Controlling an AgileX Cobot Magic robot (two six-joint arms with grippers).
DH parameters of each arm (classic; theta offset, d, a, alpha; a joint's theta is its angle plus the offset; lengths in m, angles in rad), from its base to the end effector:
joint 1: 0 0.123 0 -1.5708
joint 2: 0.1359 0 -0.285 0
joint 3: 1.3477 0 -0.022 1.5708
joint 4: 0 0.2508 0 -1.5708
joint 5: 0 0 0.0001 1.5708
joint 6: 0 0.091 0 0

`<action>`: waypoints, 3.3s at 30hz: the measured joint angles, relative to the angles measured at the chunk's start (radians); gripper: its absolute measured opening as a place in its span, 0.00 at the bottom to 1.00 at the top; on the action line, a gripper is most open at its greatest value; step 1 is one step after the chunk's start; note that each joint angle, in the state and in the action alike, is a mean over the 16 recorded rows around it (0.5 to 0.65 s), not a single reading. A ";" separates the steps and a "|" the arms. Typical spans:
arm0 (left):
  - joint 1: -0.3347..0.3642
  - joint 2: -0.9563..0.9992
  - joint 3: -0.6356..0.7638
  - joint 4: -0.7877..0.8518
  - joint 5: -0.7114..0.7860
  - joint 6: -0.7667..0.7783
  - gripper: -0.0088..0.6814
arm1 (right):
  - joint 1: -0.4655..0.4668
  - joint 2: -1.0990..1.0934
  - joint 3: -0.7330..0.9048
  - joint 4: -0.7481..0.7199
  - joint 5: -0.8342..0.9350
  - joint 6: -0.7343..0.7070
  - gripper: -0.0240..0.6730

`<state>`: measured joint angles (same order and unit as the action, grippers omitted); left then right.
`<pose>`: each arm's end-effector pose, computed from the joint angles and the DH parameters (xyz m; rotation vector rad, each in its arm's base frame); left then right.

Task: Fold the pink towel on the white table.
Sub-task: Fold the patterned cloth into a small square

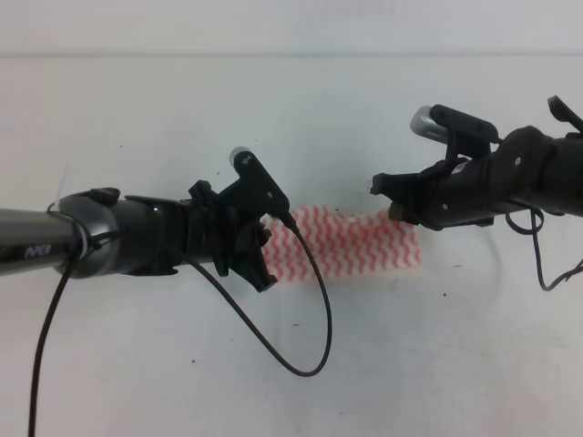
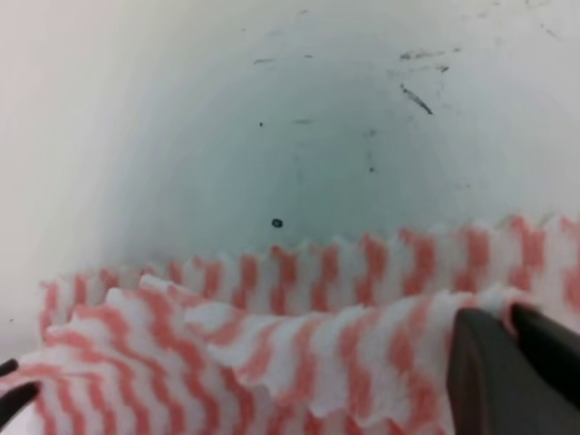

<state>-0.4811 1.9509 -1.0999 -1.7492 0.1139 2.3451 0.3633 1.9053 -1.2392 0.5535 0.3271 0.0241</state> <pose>0.3530 -0.1958 0.1521 1.2318 1.9537 -0.0718 0.3774 0.1600 0.1902 0.1595 2.5061 0.6038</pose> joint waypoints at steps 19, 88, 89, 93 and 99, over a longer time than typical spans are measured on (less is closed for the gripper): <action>0.000 -0.003 0.000 0.000 0.004 -0.003 0.01 | 0.000 0.018 0.000 0.000 -0.024 0.000 0.01; 0.000 0.000 -0.038 0.000 -0.025 0.004 0.01 | 0.000 0.040 -0.009 0.005 -0.026 0.000 0.01; 0.000 -0.001 -0.038 0.000 -0.024 0.004 0.01 | 0.000 0.040 -0.009 0.005 -0.026 0.000 0.01; 0.000 0.000 -0.038 0.000 -0.023 0.004 0.01 | 0.000 0.039 -0.009 0.005 -0.026 0.000 0.01; 0.000 0.007 -0.038 -0.001 -0.018 -0.001 0.01 | 0.000 0.039 -0.009 0.004 -0.025 0.000 0.01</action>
<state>-0.4810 1.9578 -1.1377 -1.7498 0.0959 2.3444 0.3633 1.9440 -1.2478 0.5578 0.3017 0.0241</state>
